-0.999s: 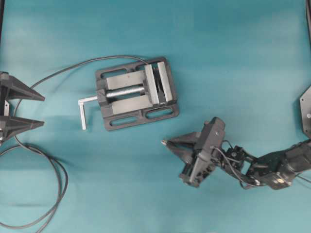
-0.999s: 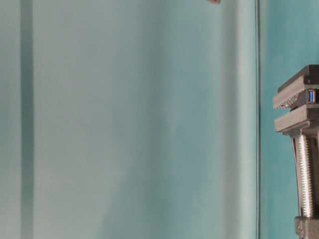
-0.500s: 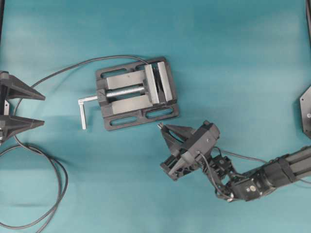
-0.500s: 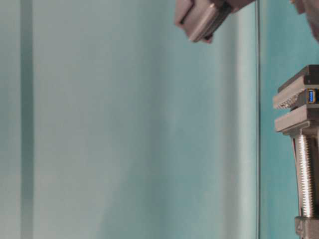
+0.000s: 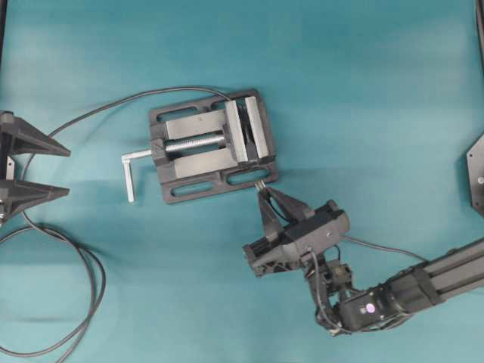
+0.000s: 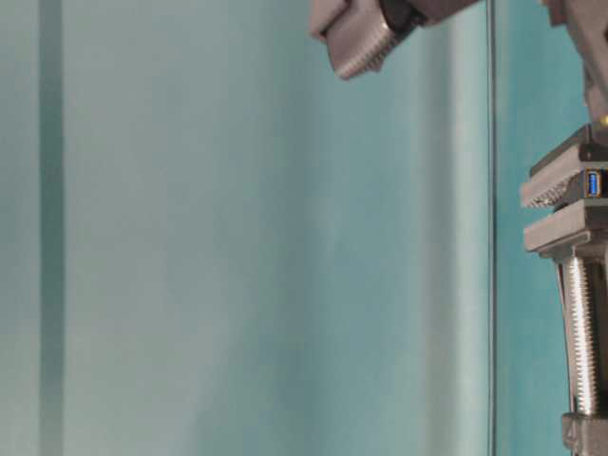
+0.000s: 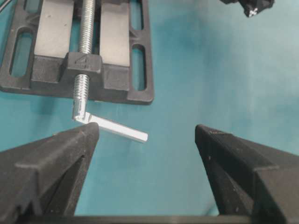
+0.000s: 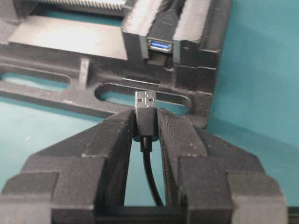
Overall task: Insert the USB cable into the fixed female connector.
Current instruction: 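Lift the USB plug and carry it toward the vise jaws, then align the USB plug with the blue female port in the vise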
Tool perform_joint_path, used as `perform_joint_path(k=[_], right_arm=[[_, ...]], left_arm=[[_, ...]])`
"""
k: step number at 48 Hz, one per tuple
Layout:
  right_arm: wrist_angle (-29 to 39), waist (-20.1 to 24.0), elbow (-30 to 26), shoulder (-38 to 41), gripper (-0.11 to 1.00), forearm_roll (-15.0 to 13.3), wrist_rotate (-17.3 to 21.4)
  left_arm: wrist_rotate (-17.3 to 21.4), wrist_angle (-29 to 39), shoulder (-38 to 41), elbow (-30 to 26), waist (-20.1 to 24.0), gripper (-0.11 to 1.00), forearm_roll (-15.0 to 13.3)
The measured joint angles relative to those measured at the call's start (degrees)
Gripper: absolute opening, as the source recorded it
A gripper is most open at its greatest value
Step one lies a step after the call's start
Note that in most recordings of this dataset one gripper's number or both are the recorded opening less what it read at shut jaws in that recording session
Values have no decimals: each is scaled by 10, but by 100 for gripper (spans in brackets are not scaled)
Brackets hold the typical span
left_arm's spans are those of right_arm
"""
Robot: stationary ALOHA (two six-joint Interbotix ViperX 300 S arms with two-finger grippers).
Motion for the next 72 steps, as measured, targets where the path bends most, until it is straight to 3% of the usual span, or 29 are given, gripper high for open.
perform_joint_path(k=[24,72], right_arm=[[-41,-14,-25,10,21,10,0],[-33,-42,-45,25,20,10,0]], left_arm=[[0,-9,0,0,0,99,0],[-1,-9,0,0,0,99,0]])
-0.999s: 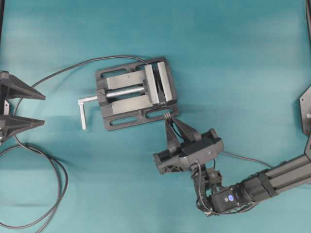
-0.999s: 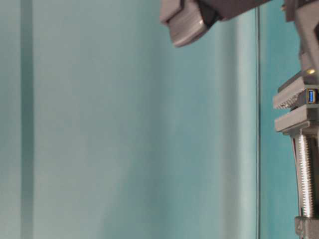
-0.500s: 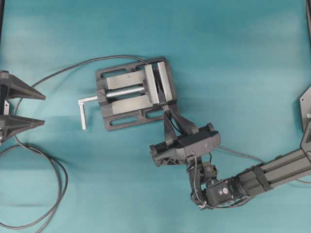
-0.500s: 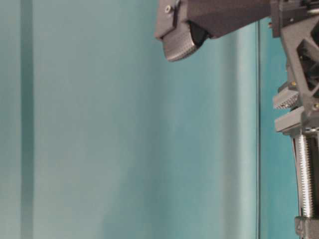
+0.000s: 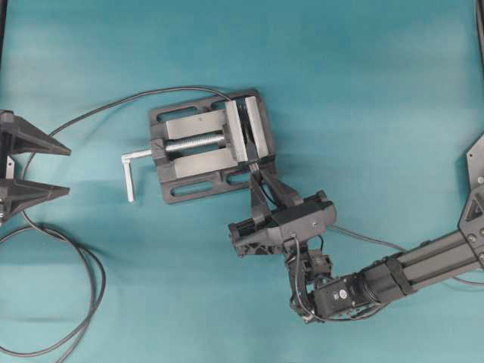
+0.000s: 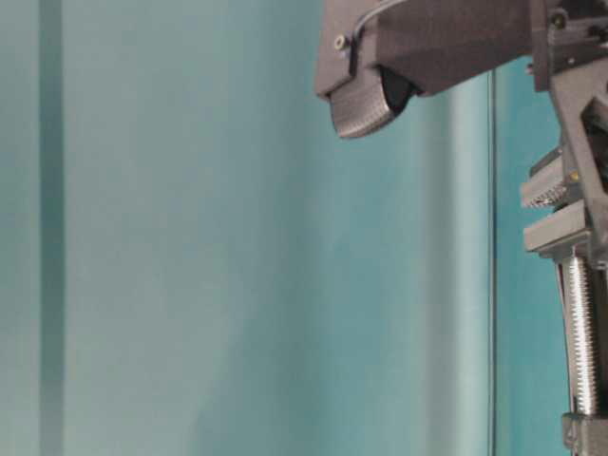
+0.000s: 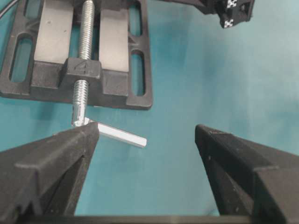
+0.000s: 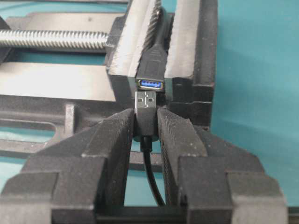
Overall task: Insert the USB cable into the fixed female connector.
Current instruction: 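Align the USB plug with the blue female port in the vise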
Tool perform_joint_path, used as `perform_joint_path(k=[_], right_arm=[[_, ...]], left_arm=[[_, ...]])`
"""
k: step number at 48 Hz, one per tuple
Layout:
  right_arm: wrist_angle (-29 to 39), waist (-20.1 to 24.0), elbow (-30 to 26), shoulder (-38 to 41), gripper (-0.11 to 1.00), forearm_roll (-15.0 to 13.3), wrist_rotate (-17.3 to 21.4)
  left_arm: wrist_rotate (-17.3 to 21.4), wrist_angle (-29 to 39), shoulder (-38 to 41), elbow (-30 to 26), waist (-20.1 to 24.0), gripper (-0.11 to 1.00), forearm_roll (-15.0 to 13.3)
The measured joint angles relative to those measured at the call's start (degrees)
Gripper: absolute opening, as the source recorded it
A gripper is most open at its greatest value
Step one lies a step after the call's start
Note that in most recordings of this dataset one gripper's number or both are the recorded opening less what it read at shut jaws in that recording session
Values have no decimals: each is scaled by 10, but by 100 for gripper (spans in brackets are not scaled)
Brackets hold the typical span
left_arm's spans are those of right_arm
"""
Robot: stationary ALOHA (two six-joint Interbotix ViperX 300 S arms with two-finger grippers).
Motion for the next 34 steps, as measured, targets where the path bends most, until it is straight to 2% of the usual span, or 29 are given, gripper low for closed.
perform_joint_path(k=[34], right_arm=[[-10,-3,-3,0,21,1,-1]], left_arm=[[0,0,0,0,0,99,0]])
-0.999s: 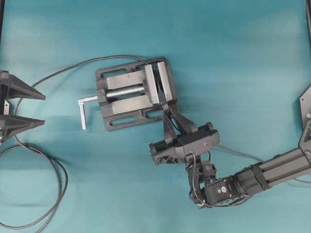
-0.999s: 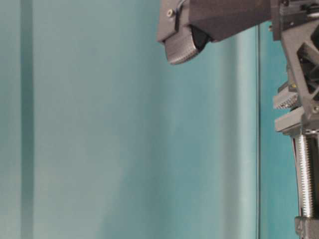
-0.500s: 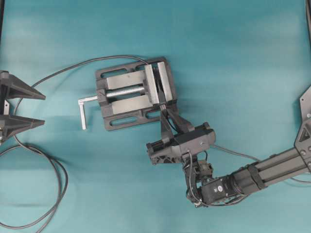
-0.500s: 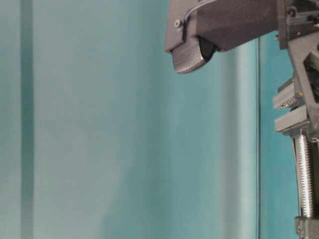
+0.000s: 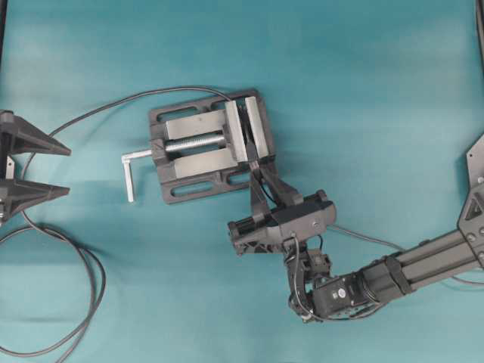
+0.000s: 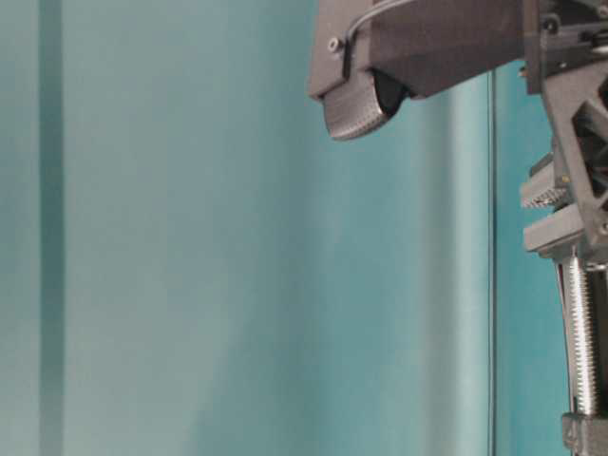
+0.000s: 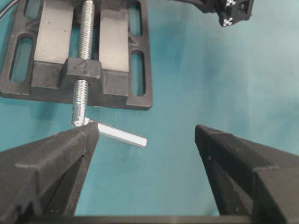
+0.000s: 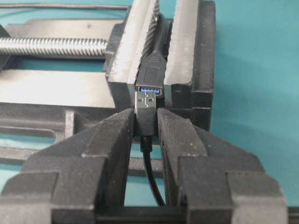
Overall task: Insert the USB cable into the fixed female connector.
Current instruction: 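Align the USB plug with the blue female port in the vise, then push the USB plug forward into the female port with the right gripper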
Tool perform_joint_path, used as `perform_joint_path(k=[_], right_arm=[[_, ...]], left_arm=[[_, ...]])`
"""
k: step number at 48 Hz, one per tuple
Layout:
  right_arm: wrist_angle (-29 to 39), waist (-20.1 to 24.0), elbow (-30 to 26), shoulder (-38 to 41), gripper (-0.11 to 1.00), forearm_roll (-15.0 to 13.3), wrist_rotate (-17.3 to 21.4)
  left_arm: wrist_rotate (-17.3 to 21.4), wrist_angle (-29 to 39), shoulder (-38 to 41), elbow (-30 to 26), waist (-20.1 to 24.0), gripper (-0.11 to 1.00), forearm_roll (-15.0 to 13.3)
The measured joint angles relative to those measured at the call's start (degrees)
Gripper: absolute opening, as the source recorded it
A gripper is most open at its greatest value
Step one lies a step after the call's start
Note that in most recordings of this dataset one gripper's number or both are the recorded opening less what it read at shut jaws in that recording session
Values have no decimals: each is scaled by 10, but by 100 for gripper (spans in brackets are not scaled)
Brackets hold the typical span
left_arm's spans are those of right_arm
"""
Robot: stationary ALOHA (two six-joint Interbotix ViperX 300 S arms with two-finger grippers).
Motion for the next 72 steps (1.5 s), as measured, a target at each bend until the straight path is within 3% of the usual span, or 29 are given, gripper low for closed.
perform_joint_path(k=[17,34,72], right_arm=[[0,-2,0,0,21,0,0],[1,-3,0,0,21,18,0],[-1,-11,-12,1,21,21,0]], left_arm=[[1,-1,0,0,0,99,0],[0,-1,0,0,0,99,0],[0,-2,0,0,0,99,0]])
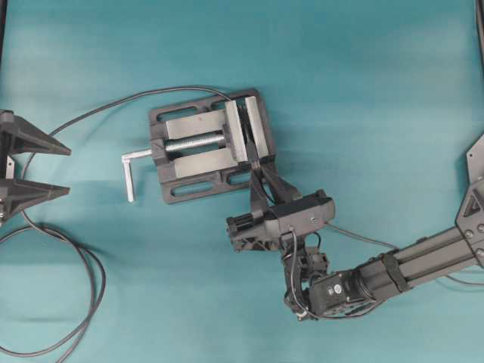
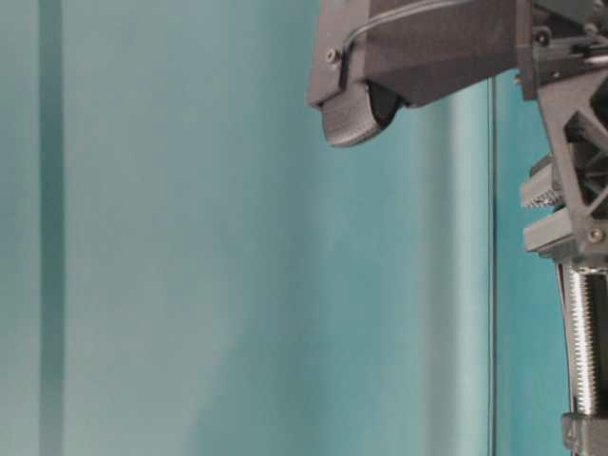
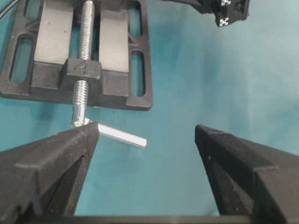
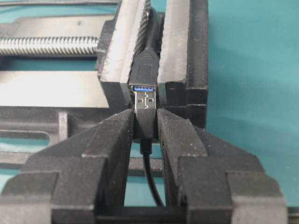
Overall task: Insert the USB cable into the fixed female connector.
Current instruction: 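Push the USB plug forward into the female port with the right gripper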
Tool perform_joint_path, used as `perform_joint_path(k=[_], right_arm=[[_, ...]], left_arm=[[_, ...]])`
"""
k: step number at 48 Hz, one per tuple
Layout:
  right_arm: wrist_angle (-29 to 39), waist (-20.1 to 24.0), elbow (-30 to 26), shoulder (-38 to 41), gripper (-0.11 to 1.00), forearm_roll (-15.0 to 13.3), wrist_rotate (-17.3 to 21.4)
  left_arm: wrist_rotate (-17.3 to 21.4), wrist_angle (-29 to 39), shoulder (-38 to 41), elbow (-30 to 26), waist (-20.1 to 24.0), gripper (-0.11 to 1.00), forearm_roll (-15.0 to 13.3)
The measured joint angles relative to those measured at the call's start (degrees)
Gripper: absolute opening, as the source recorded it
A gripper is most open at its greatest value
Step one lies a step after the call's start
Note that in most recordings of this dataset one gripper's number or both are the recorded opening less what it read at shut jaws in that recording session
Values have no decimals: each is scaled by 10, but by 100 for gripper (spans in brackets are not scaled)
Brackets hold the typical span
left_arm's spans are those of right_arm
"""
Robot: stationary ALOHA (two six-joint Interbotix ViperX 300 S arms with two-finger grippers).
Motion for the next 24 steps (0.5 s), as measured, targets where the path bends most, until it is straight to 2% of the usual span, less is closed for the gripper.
perform_joint_path(k=[24], right_arm=[[-2,-12,-7,-1,21,1,1]], left_arm=[[0,0,0,0,0,99,0]])
